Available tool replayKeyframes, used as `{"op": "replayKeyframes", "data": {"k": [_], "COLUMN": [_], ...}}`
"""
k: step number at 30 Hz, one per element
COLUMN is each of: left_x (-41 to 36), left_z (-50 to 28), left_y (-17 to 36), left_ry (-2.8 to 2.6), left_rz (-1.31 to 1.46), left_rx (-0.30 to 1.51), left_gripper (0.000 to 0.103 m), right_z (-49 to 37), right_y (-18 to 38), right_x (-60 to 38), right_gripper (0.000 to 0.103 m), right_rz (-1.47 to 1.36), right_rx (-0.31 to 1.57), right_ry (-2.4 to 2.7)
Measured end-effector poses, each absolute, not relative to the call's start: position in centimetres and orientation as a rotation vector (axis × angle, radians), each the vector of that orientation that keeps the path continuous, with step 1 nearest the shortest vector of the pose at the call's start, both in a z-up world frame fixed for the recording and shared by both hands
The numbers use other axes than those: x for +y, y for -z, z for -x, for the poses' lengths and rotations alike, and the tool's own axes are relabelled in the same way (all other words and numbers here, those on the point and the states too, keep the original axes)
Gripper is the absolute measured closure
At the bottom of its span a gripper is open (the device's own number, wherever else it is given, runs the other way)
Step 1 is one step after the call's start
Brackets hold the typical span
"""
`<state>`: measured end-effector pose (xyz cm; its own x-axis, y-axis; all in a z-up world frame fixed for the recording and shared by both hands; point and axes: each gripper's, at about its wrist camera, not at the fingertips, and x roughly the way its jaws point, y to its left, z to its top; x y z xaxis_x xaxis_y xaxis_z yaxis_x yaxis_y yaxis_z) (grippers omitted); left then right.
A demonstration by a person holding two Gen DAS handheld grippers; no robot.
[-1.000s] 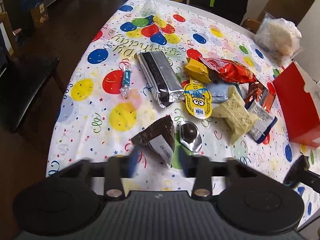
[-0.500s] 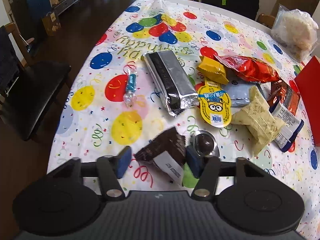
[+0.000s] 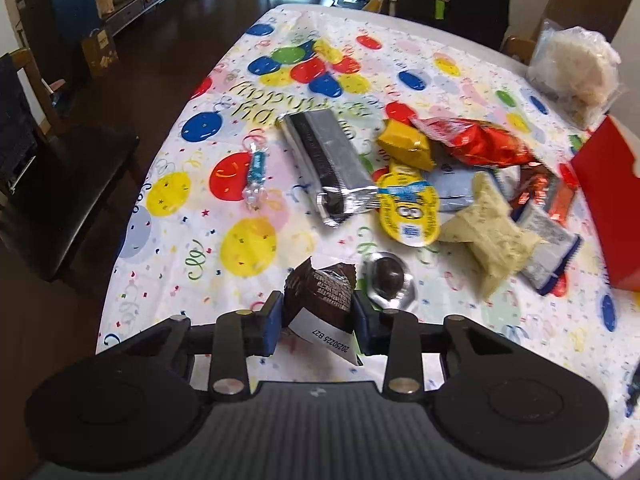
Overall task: Organize snacks
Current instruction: 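Lift the brown chocolate with the left tool while the right tool carries the black packet to the box, then open the right tool over the box while the left tool drops the brown chocolate inside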
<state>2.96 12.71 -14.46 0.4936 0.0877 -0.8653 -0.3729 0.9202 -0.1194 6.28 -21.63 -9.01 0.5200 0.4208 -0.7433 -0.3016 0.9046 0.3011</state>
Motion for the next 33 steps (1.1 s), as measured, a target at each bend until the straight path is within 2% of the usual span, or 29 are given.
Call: {"op": "replayKeyframes", "data": {"k": [14,25,33], "left_x": [5.6,-5.1,-13.2], "left_z": [-4.3,-11.4,-17.4], "left_y": [6.9,2.9,2.6], "left_ry": [-0.107,0.061,0.140], "left_rz": [0.286,0.208,0.126], "left_rx": [0.927,0.888,0.919], "left_gripper": [0.068,0.068,0.068], "right_z": [-9.0,-15.9,-21.7], "right_y": [5.6,2.8,4.3], "right_x": [-25.3,-32.0,-36.8], "right_gripper": [0.072,0.072,0.072], "right_rz": [-0.143,-0.084,-0.050], "right_rx": [0.835,0.782,0.860], "right_ry": [-0.447,-0.374,-0.337]}}
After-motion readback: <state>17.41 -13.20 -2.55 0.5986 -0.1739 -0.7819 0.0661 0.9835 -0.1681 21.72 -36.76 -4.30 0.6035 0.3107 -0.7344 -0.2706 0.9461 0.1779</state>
